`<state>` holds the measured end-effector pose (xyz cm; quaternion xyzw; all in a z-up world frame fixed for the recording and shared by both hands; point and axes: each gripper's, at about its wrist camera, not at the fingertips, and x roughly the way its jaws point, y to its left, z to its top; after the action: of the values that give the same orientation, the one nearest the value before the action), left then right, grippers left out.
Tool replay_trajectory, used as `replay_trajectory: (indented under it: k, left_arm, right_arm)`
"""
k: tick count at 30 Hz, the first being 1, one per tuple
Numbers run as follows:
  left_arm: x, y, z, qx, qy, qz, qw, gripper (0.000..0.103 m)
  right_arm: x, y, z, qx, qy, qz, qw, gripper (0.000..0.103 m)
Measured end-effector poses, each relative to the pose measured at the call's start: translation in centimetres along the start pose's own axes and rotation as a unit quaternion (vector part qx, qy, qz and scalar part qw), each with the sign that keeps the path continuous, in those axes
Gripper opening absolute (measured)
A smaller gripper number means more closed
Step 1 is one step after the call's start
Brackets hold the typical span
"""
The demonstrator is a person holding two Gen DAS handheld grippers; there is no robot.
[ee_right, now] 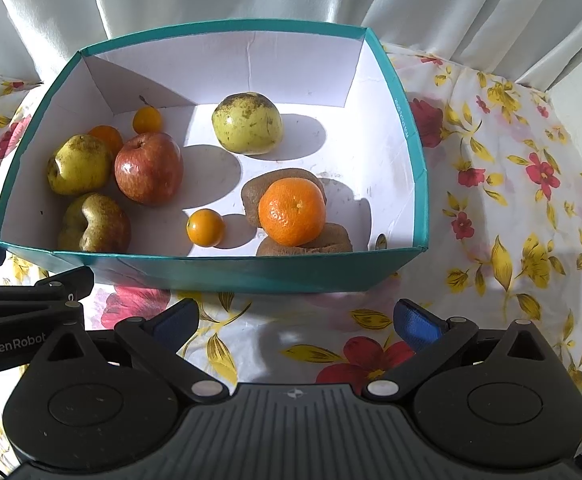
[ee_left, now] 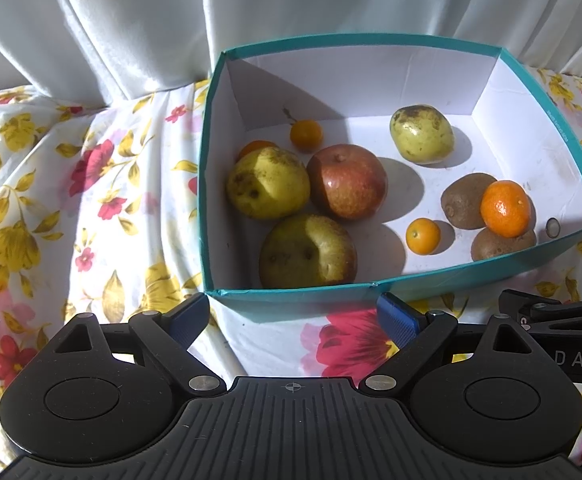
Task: Organize fruits
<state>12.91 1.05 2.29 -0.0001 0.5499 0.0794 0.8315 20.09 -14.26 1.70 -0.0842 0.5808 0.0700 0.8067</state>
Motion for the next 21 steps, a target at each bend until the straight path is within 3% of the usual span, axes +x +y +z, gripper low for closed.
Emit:
replay_trajectory:
  k: [21]
  left_arm:
    - [0.51, 0.03, -0.2, 0.006, 0.007, -0.004, 1.0, 0.094]
  right_arm:
    - [0.35, -0.47, 0.24, 0.007, 0.0, -0.003, 1.0, 0.103]
